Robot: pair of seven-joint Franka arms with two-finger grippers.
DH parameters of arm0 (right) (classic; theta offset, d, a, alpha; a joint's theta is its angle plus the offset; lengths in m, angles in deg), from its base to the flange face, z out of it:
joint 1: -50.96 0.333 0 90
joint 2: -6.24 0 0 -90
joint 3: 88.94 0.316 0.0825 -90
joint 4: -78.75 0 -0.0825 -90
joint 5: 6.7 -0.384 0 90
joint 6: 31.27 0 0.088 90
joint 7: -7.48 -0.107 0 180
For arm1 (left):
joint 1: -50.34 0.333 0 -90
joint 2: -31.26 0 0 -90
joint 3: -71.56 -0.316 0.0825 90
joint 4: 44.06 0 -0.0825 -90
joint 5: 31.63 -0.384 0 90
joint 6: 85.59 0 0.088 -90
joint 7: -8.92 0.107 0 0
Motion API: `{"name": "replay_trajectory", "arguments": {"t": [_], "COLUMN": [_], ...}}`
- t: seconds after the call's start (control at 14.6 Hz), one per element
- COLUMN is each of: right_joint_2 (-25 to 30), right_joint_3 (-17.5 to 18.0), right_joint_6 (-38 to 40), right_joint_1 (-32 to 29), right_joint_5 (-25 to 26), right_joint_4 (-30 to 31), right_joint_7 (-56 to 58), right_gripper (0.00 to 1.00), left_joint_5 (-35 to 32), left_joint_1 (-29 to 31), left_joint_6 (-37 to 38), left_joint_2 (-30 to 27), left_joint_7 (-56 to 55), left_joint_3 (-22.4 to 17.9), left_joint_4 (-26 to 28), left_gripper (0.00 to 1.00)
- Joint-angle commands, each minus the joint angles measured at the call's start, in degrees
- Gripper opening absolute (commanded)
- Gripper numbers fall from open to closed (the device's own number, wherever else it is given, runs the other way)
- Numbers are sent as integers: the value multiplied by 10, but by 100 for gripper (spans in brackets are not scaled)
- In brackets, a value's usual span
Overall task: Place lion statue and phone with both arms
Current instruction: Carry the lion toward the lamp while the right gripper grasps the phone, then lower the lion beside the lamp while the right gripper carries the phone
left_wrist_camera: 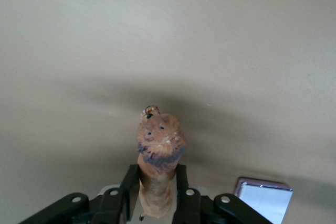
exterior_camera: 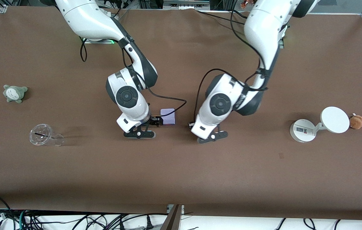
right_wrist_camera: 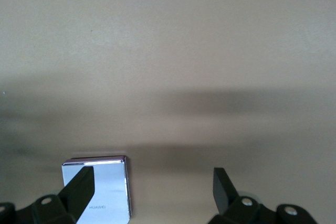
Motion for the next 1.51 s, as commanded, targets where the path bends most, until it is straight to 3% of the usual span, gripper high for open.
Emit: {"name": "replay_trajectory", "arguments": {"t": [0.0,0.27,0.55,0.69,0.82,1.1,1.44], "right_joint_2": [-16,-28,-39,-49,-57,-61,-74], "right_joint_3": [-2,-2,-2,-2,-2,-2,-2], "right_joint_6": [-15,-32,-41,-51,-64,-71,-77], "right_joint_1": [24,41,59,65,72,74,75], "right_joint_5": [-6,-5,-5,-5,-6,-5,-5], "right_joint_4": [2,2,2,2,2,2,2], "right_joint_7": [-18,-48,-48,-48,-48,-41,-41], "right_gripper": [100,100,100,100,100,100,100], "left_joint_5": [-4,-9,-12,-18,-73,-82,-82], "left_joint_1": [40,150,228,247,254,264,271], "left_joint_6": [60,70,68,60,20,-72,-93], "left_joint_2": [-57,-129,-136,-135,-134,-129,-119], "left_joint_7": [60,227,352,398,405,409,418], "left_joint_3": [-6,-6,-7,-7,-6,-6,-6], "left_joint_4": [20,103,147,174,201,270,274], "left_gripper": [0,0,0,0,0,0,0]}}
